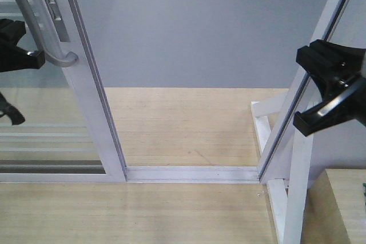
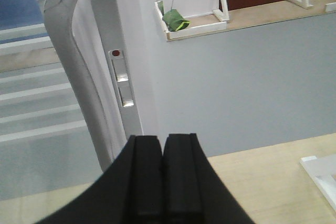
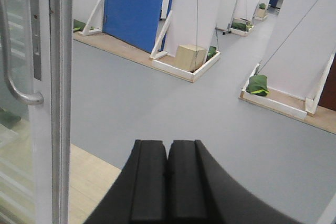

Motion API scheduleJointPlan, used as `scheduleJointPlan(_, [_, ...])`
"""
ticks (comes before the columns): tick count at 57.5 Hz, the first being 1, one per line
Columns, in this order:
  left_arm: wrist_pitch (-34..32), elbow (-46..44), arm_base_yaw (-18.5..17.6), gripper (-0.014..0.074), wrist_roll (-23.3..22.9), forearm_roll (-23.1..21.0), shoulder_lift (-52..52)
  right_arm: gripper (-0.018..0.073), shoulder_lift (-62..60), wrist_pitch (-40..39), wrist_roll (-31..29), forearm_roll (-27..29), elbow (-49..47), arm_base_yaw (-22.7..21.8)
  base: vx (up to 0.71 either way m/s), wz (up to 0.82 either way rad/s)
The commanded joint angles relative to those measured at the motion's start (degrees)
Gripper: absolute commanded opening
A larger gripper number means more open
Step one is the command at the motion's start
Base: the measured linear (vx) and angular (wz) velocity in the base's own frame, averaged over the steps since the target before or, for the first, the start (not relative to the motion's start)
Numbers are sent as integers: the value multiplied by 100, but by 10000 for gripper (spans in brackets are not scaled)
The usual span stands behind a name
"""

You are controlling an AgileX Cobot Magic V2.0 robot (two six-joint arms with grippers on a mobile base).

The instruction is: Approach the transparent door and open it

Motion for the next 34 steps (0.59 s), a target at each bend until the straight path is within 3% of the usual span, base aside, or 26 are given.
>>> scheduleJointPlan(1, [155, 127, -170, -6, -43, -94, -744, -3, -528, 118, -47, -12, -165, -7, 0, 0])
scheduleJointPlan(18, [1551, 1030, -380, -6, -33, -982, -3238, -3, -1975, 1512, 54, -180, -165, -7, 0, 0])
scheduleJointPlan(34, [3126, 1414, -380, -6, -17, -1086, -5283, -3, -2537, 2334, 1337, -1415, -165, -7, 0, 0])
